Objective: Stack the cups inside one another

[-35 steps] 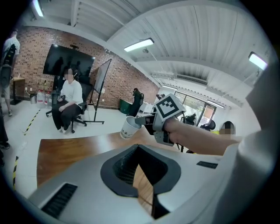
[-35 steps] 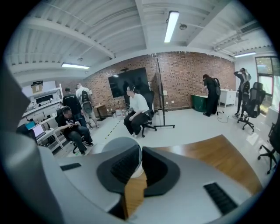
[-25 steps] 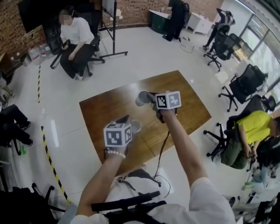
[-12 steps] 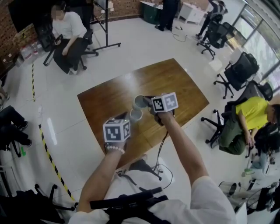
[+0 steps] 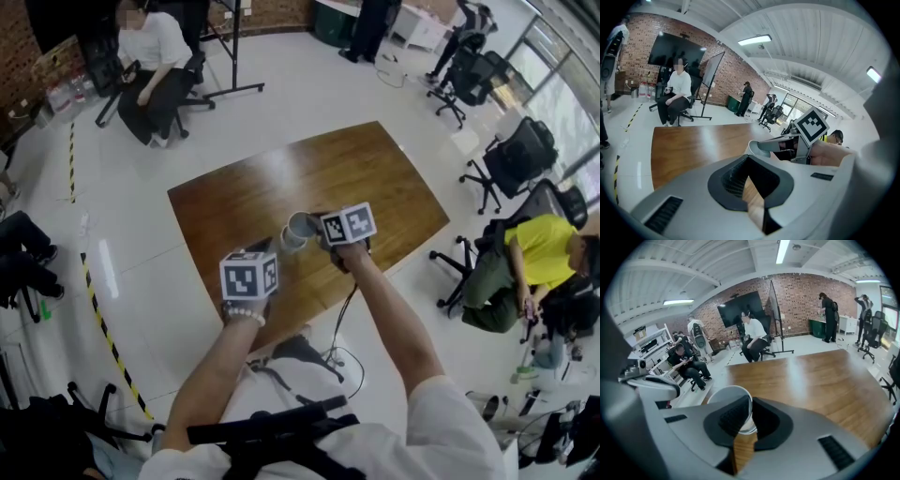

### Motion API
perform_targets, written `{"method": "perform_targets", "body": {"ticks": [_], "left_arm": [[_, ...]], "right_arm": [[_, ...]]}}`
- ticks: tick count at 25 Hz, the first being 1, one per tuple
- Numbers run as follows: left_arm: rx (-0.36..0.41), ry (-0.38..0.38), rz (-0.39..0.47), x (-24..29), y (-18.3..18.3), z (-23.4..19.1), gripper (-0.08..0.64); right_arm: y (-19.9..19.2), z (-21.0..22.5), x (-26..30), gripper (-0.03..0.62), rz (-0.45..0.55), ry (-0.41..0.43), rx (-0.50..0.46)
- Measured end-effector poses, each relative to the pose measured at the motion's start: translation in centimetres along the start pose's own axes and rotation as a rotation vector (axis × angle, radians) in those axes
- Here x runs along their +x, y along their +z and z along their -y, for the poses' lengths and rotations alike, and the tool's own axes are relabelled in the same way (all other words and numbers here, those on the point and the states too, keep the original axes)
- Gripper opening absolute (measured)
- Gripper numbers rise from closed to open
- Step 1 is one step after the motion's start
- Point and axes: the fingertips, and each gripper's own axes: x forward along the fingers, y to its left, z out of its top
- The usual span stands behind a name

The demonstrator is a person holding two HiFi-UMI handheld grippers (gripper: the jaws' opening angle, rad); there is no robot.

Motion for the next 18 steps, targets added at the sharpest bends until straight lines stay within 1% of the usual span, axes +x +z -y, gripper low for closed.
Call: {"method": "perform_targets", "body": {"ticks": [7, 18], "left_arm": [[-0.005, 0.019, -0.004, 0.0, 0.0, -0.2, -0.003], [-0.019, 0.039, -0.007, 0.9, 0.5, -0.8, -0.003]], "right_arm": [[-1.2, 0.1, 1.2, 0.026, -0.029, 0.017, -0.006], [-1.5, 1.1, 2.9, 0.026, -0.064, 0.016, -0.037]]}}
